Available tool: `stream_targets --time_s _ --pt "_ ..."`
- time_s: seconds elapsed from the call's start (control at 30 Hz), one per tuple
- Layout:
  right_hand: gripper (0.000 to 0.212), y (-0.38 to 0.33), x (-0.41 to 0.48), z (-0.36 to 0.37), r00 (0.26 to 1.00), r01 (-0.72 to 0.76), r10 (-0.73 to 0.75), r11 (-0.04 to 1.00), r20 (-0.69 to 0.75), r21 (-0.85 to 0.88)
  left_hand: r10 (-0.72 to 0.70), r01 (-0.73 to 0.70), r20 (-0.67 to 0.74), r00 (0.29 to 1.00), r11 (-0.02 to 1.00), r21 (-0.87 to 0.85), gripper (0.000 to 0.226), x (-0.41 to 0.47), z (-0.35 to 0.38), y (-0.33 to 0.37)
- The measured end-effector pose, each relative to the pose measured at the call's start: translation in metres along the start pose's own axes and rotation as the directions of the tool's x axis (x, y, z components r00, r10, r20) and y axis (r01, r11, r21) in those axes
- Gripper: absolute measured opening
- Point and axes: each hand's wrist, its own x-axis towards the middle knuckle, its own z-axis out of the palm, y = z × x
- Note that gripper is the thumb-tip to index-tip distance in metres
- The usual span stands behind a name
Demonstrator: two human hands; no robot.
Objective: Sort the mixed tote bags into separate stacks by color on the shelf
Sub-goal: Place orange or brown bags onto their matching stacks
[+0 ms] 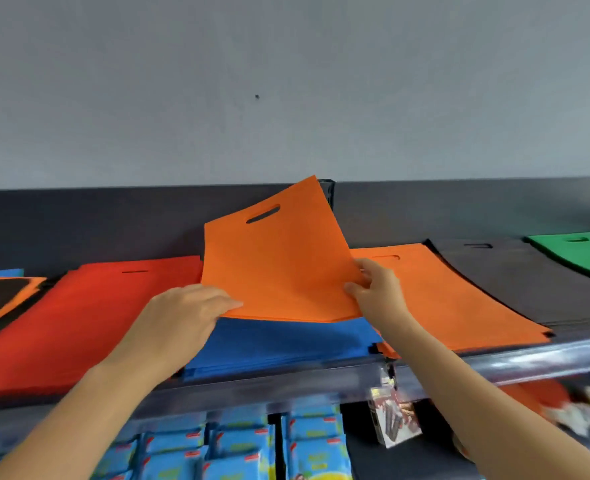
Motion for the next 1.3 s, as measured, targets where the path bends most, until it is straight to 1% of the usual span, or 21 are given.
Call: stream_targets --time_s 0.13,0.27,0.37,0.4,0.43,0.5,0.53,0.57,0.6,0.63,0.67,0.73,0.8,0.9,0.97,1.03,1.1,1.2,1.3 --pt "0.047 0.045 0.020 -0.072 0.998 -0.033 0.030 0.998 -0.050 -0.055 0.035 -0.036 -0.009 0.999 0.998 -0.049 0.051 0.044 0.033 0.064" --pt "0.043 0.082 0.031 -0.138 0.992 -0.063 0.051 0.992 -0.112 -0.107 0.014 -0.014 -0.003 1.000 0.996 -0.088 0.056 0.085 0.062 0.130" --pt "0.040 0.104 0.037 -0.177 0.987 -0.083 0.061 0.986 -0.150 -0.143 0.021 -0.019 0.012 1.000 0.989 -0.146 0.045 0.109 0.078 0.172" --pt "0.041 0.111 0.039 -0.187 0.984 -0.098 0.071 0.980 -0.161 -0.171 0.018 -0.008 0.063 0.998 0.985 -0.170 0.044 0.115 0.083 0.184" --pt "0.043 0.117 0.040 -0.195 0.982 -0.120 0.084 0.968 -0.167 -0.221 0.005 0.022 0.144 0.990 0.983 -0.185 0.042 0.121 0.087 0.194" --pt "0.050 0.131 0.042 -0.205 0.984 -0.160 0.114 0.903 -0.138 -0.398 -0.043 0.117 0.341 0.939 0.973 -0.200 0.030 0.125 0.097 0.207" --pt "0.053 0.136 0.042 -0.208 0.987 -0.157 0.124 0.854 -0.100 -0.496 -0.049 0.138 0.435 0.899 0.975 -0.176 0.035 0.124 0.101 0.212" --pt "0.054 0.141 0.042 -0.209 0.990 -0.137 0.126 0.808 -0.058 -0.573 -0.052 0.150 0.512 0.857 0.977 -0.153 0.049 0.124 0.103 0.216" --pt "0.053 0.145 0.041 -0.208 0.992 -0.108 0.120 0.775 -0.023 -0.623 -0.052 0.158 0.558 0.829 0.977 -0.144 0.062 0.122 0.104 0.219" --pt "0.051 0.147 0.042 -0.207 0.995 -0.082 0.104 0.754 -0.004 -0.652 -0.045 0.152 0.572 0.819 0.978 -0.141 0.069 0.122 0.103 0.220" --pt "0.050 0.147 0.042 -0.205 0.996 -0.063 0.085 0.746 0.000 -0.663 -0.035 0.142 0.578 0.815 0.980 -0.142 0.071 0.121 0.101 0.221" --pt "0.046 0.139 0.045 -0.196 0.999 -0.029 0.035 0.768 -0.004 -0.640 -0.009 0.122 0.560 0.828 0.979 -0.165 0.068 0.119 0.094 0.221" --pt "0.042 0.124 0.046 -0.179 1.000 0.030 -0.027 0.817 0.013 -0.576 -0.002 0.111 0.478 0.879 0.973 -0.200 0.060 0.117 0.087 0.217" --pt "0.036 0.096 0.043 -0.145 0.987 0.161 -0.136 0.859 0.085 -0.486 -0.061 0.150 0.357 0.932 0.962 -0.227 0.047 0.103 0.073 0.200" --pt "0.034 0.075 0.035 -0.117 0.971 0.235 -0.190 0.874 0.146 -0.425 -0.111 0.184 0.320 0.941 0.960 -0.209 0.045 0.082 0.062 0.180" --pt "0.033 0.054 0.023 -0.085 0.949 0.298 -0.232 0.882 0.215 -0.364 -0.171 0.224 0.290 0.942 0.961 -0.161 0.045 0.052 0.051 0.154" --pt "0.033 0.032 0.008 -0.050 0.918 0.353 -0.263 0.884 0.297 -0.308 -0.252 0.286 0.261 0.932 0.953 -0.099 0.039 0.015 0.036 0.122" --pt "0.033 -0.004 -0.015 0.011 0.850 0.446 -0.321 0.860 0.418 -0.246 -0.375 0.388 0.245 0.894 0.922 -0.004 0.032 -0.045 0.002 0.068" --pt "0.034 -0.045 -0.042 0.077 0.782 0.526 -0.382 0.828 0.492 -0.194 -0.492 0.480 0.214 0.844 0.870 0.107 0.036 -0.107 -0.037 0.009"
